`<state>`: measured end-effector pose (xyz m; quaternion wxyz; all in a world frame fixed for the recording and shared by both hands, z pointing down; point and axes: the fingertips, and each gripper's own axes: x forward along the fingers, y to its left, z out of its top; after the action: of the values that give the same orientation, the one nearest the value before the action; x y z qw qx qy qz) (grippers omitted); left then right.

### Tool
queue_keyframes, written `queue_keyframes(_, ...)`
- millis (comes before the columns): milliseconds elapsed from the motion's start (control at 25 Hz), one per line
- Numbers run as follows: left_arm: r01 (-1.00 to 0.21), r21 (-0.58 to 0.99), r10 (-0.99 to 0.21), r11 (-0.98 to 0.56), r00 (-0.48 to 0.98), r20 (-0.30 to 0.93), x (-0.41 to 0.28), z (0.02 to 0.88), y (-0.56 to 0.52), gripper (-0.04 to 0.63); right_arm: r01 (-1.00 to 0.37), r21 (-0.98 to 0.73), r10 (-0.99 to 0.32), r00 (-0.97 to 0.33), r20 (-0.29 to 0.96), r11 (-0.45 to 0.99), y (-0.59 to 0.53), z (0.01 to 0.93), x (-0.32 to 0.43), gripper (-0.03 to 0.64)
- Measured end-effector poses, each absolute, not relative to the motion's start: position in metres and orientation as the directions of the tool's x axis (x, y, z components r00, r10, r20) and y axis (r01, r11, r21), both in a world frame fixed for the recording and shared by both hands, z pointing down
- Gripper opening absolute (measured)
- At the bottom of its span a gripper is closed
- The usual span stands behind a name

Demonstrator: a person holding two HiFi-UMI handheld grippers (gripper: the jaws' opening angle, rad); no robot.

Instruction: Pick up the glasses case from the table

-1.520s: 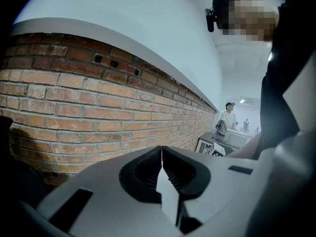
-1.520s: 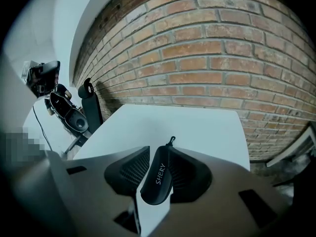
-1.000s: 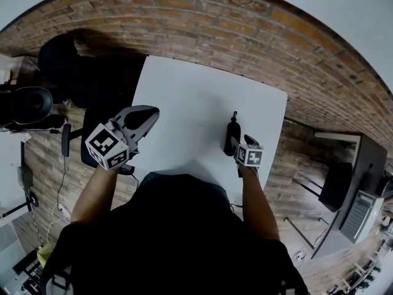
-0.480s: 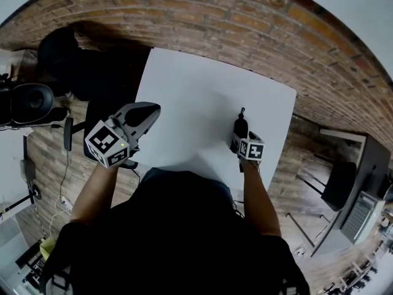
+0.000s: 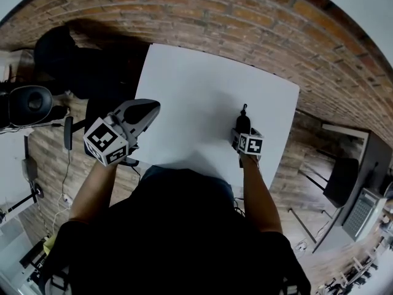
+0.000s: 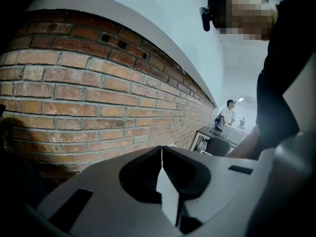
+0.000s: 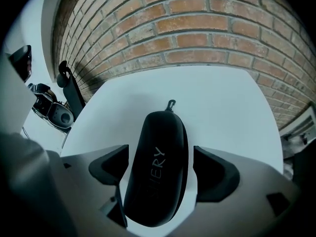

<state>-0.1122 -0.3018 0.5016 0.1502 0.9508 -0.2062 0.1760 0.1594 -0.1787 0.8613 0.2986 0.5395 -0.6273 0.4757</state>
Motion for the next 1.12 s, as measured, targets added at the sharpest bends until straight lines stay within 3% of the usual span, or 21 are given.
queue_keyframes(960,-0.442,0.247,-0.317,-0.862,0.851,0.418,-0.107,0.515,-0.301,0.012,-0.994,-0.101,-0.326,-0.085,0.942,-0.034,-0.178,0.881,0.163,0.388)
queue_keyframes(1120,-0.439,0.248,-0.315,-0.863,0.853,0.416,-0.107,0.515,-0.301,0.012,-0.990,-0.126,-0.260,-0.107,0.960,-0.056,-0.165,0.887,0.160,0.378)
